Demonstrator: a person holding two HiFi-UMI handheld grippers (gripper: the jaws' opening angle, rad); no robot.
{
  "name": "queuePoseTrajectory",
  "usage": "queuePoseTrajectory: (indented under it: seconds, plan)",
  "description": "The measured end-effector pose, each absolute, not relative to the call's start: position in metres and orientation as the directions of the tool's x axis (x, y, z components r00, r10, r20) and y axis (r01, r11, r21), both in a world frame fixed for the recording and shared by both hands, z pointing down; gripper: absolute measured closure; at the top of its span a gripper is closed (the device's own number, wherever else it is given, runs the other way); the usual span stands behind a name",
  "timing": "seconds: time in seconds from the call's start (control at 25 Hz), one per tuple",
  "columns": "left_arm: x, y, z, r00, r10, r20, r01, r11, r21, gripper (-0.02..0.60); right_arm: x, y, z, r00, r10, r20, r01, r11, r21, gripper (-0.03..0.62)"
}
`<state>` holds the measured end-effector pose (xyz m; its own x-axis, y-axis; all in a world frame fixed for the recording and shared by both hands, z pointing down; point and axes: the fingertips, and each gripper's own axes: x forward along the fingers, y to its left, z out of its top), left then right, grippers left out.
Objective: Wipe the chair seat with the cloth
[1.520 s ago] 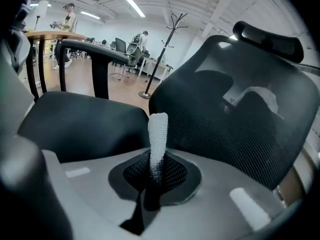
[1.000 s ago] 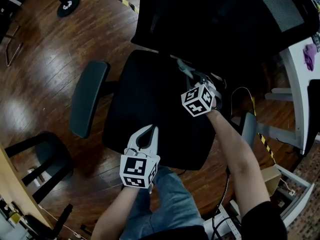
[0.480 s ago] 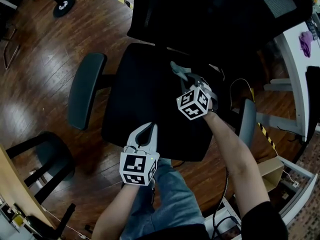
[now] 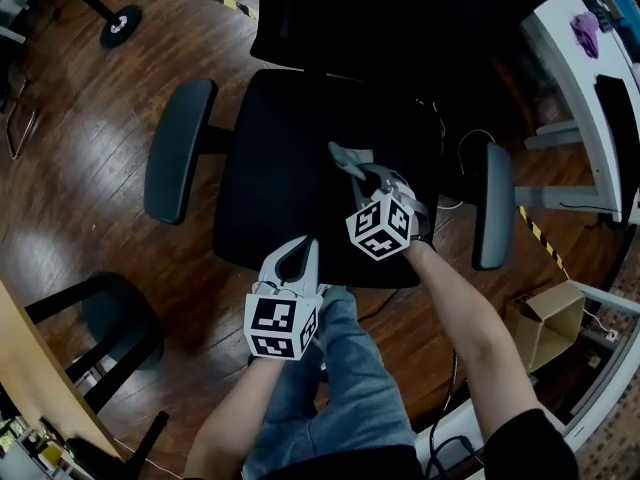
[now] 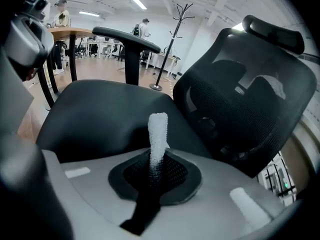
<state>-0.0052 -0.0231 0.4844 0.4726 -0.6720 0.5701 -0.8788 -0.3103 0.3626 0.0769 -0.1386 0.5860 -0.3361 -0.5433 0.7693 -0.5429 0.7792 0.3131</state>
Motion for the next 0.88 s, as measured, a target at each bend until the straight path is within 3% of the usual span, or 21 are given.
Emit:
queuePoseTrajectory:
  seconds: [0.88]
  plan:
    - [-0.007,0.05,0.486,0.524,-0.653,0.547,-0.852,-0.388,0.353,0.578,0.038,0.05,0.561,-0.404,-0.572,0.714,-0.619,0.745,0.247,0.585]
